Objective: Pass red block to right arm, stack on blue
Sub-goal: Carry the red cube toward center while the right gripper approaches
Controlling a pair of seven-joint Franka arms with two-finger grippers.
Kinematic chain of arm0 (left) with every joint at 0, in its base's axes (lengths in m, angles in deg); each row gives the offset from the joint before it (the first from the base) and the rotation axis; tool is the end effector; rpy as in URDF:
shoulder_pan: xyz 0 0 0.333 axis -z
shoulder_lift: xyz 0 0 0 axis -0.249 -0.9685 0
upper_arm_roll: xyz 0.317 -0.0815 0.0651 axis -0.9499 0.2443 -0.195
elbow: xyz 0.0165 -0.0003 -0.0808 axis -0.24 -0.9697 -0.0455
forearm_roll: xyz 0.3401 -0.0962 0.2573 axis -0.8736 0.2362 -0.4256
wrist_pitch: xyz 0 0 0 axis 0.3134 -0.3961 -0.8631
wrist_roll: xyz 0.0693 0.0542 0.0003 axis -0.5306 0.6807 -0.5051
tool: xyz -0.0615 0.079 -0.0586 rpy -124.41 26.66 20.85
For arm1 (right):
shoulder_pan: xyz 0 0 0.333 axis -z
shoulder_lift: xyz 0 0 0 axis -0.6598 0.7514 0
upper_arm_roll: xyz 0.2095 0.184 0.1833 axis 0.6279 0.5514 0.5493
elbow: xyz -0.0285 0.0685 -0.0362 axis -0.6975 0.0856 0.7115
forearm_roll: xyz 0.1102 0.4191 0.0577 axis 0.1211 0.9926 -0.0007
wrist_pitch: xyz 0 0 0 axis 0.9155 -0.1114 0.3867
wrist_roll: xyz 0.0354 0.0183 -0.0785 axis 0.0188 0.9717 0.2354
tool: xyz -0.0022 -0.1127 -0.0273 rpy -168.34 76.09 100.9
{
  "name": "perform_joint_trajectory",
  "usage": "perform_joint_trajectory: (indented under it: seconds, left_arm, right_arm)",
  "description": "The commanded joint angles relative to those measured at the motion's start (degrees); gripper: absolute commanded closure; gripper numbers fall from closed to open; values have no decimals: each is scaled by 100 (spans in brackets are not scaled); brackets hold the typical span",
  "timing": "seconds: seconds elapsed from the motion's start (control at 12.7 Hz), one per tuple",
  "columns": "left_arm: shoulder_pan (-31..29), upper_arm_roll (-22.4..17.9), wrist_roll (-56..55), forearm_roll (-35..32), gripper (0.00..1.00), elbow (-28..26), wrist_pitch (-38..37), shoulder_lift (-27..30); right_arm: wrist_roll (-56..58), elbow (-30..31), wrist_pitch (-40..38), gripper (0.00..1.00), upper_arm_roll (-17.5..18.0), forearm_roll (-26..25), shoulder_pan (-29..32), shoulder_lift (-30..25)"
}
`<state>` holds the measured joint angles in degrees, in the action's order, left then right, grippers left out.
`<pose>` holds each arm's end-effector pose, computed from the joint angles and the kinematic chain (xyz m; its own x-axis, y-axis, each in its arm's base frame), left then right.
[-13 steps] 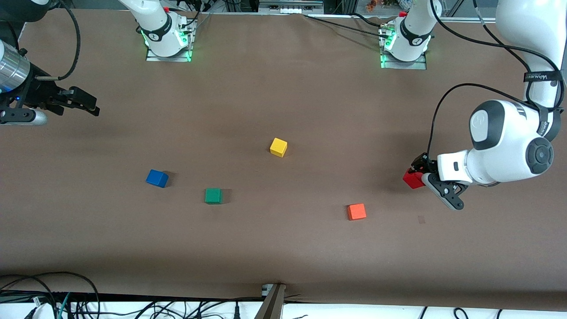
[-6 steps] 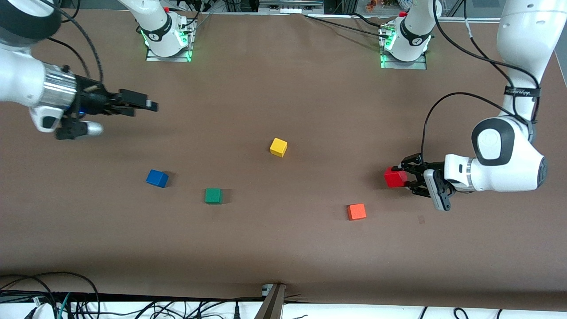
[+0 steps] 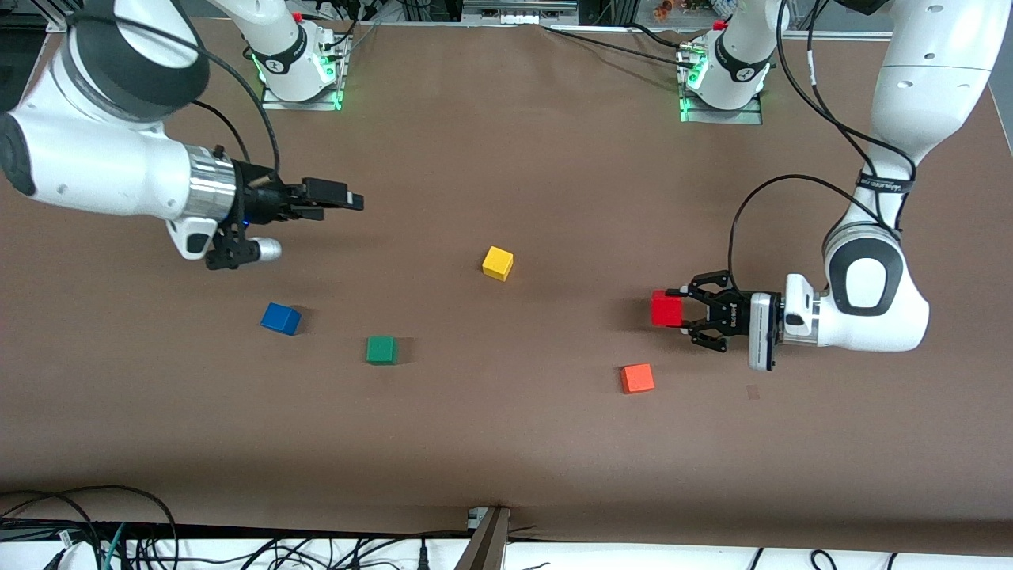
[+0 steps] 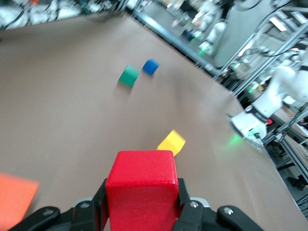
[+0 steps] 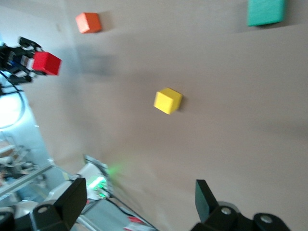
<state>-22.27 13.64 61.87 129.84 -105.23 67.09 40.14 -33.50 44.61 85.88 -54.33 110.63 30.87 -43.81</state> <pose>0.7051 -0.1069 0.2414 0.4955 -0.4244 0.7579 -0.8481 -0.0478 0.5277 0.6298 0.2270 0.4768 0.9623 0.0266 -0.2708 -0.1537 -0.7679 -0.6218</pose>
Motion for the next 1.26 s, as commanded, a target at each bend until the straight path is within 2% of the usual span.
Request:
perform_joint_trajectory:
  seconds: [0.0, 0.16, 0.24, 0.39, 0.47, 0.55, 0.79, 0.95, 1.11, 1.18]
  left_arm:
    - [29, 368, 310, 366, 100, 758, -561, -330]
    - [56, 815, 406, 814, 100, 786, -581, -339]
    - [143, 913, 406, 1112, 100, 786, -546, -339]
    - [406, 914, 389, 1552, 100, 795, -502, -313]
    - [494, 914, 380, 1728, 100, 795, -397, -304]
    - [547, 923, 354, 1782, 100, 795, -266, -304]
    - [732, 923, 336, 1906, 100, 795, -28, -304]
    - [837, 923, 336, 2020, 100, 795, 139, -304]
    - [917, 923, 336, 2108, 100, 795, 341, -313]
    - [987, 923, 345, 2143, 100, 795, 411, -313]
  right_arm:
    - [-613, -81, 866, 0, -16, 1279, -486, 548]
    - [-1029, -63, 1884, 0, -16, 1792, -1048, 891]
    - [-1056, 16, 2377, 0, -16, 2290, -1268, 988]
    - [-917, 60, 3099, 0, -16, 3598, -1681, 1051]
    - [-742, 60, 3529, 0, -16, 4040, -1918, 1051]
    - [-557, 52, 3742, 0, -16, 4505, -2008, 1042]
    - [268, 51, 3744, 0, -7, 5728, -2096, 1060]
    - [814, 60, 3788, 0, -16, 6187, -2228, 1199]
    - [912, 34, 3780, 0, -16, 6233, -2237, 1244]
    - [1078, 8, 3753, 3, -16, 6241, -2228, 1349]
